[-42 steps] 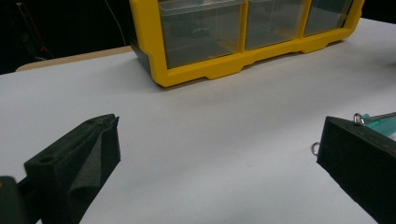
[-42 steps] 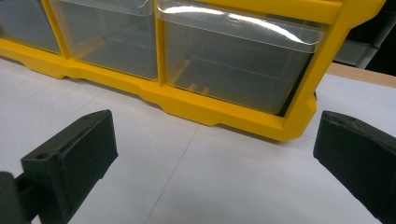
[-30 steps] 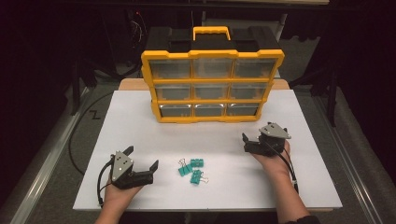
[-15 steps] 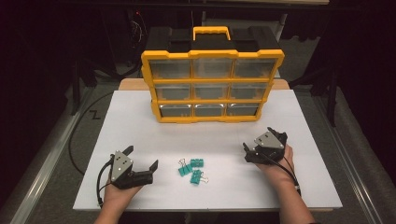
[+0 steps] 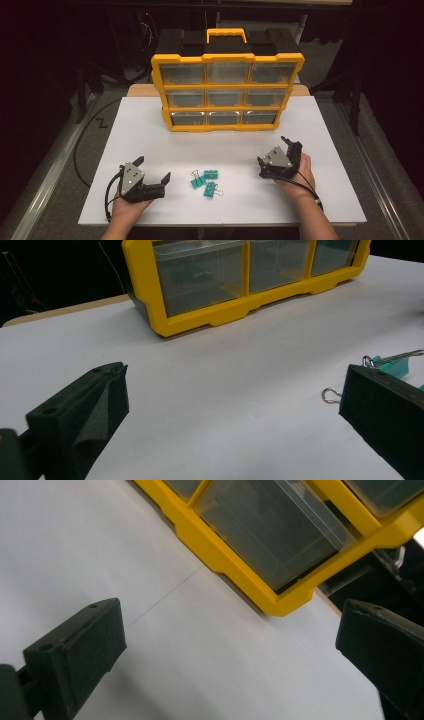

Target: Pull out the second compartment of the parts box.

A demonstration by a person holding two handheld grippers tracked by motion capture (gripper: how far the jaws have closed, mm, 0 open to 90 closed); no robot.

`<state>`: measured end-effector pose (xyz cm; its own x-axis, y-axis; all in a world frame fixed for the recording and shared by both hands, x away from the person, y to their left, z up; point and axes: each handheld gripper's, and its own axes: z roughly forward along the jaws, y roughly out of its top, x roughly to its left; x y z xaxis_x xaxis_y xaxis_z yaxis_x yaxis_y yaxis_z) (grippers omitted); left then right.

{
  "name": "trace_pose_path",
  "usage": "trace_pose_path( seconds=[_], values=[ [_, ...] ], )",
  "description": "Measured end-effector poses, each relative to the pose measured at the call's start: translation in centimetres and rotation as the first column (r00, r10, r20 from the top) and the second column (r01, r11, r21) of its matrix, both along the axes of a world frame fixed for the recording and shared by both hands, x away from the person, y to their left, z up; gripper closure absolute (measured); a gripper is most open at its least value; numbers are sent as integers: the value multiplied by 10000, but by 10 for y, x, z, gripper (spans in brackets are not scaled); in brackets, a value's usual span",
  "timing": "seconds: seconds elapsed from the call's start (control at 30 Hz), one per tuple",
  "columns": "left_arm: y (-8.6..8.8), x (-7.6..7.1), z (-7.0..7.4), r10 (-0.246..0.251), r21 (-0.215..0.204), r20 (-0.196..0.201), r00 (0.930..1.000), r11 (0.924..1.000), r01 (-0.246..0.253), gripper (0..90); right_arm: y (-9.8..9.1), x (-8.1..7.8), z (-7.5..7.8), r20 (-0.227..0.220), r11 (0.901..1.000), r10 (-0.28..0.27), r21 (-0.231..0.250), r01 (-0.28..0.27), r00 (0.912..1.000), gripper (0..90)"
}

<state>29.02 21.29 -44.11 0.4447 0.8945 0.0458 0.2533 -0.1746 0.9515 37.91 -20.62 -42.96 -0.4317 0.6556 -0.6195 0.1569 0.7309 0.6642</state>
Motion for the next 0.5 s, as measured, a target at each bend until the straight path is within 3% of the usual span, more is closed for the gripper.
trace_pose_path(
  seconds=[0.27, 0.5],
  values=[
    [-1, 0, 0, -46, 30, 76, 10000, 10000, 46, 4, 7, -4, -2, 514, 9921, 440, -1198, -376, 9977, 9],
    [-1, -1, 0, -23, 59, 136, 9999, 10000, 23, 5, 16, -9, -3, 788, 9734, 488, -2270, -297, 9957, 9]
  ],
)
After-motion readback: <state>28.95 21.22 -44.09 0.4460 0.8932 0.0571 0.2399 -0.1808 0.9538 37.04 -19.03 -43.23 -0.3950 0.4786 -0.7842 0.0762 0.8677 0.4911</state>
